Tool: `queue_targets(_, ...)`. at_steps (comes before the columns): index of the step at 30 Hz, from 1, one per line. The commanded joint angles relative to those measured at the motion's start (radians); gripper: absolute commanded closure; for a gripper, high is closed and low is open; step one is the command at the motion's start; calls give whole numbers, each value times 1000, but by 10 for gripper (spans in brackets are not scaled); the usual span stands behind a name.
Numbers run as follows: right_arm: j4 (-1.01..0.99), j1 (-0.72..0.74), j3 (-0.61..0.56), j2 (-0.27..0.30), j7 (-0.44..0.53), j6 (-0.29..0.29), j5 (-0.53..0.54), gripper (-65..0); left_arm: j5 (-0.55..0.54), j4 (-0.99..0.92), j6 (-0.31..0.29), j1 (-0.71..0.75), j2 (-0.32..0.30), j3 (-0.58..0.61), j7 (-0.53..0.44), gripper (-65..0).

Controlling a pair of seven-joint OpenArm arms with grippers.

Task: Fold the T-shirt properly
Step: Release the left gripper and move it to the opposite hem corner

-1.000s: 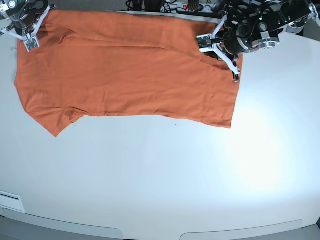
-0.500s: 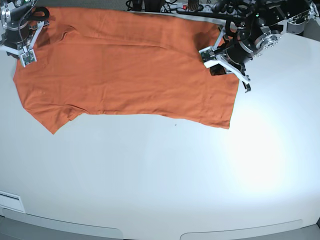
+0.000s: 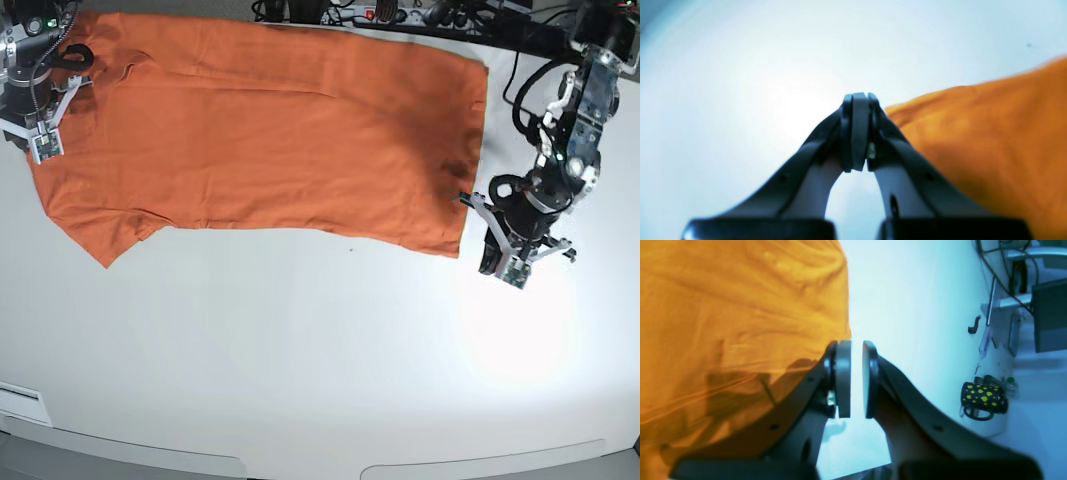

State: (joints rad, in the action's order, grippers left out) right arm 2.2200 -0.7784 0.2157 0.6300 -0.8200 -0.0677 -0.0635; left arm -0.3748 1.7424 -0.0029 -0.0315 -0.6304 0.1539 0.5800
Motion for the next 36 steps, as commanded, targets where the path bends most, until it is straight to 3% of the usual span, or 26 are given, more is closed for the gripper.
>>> queue_targets(1,16,6,8,16,16,-14,-19,-95,-30,-51,8,-49,3,-30,-37,0)
queue_targets(5,16,11,8,16,13,-22,-19,-95,-98,-278,6,-157,47,-55,-21,0)
queue_targets(6,16,11,8,16,10,-22,-19,-95,-103,-316,-7,-175,53,-55,-2,-47)
queue_targets(9,16,11,8,16,11,-31,-19,-135,-162,-380,-83,-211,66,-54,71,-306)
queue_targets(10,16,11,8,16,12,-37,-19,-155,-183,-387,-99,-218,72,-54,108,-342)
queue_targets(12,16,11,8,16,12,-42,-19,-183,-188,-388,-133,-228,91,-54,193,-345)
queue_targets(18,16,11,8,16,12,-42,-19,-185,-255,-389,-218,-226,108,-4,269,-345)
queue_targets(27,16,11,8,16,13,-42,-19,-185,-330,-389,-239,-227,107,160,389,-345)
queue_targets(31,16,12,8,16,16,-42,-19,-185,-395,-389,-304,-227,107,230,433,-329)
queue_targets(33,16,11,8,16,16,-42,-19,-185,-393,-389,-312,-227,107,246,431,-218)
queue_targets(35,16,12,8,16,16,-42,-19,-185,-383,-388,-312,-227,107,246,430,-17)
queue_targets(36,16,12,8,16,19,-42,-19,-185,-368,-388,-312,-230,107,244,430,0)
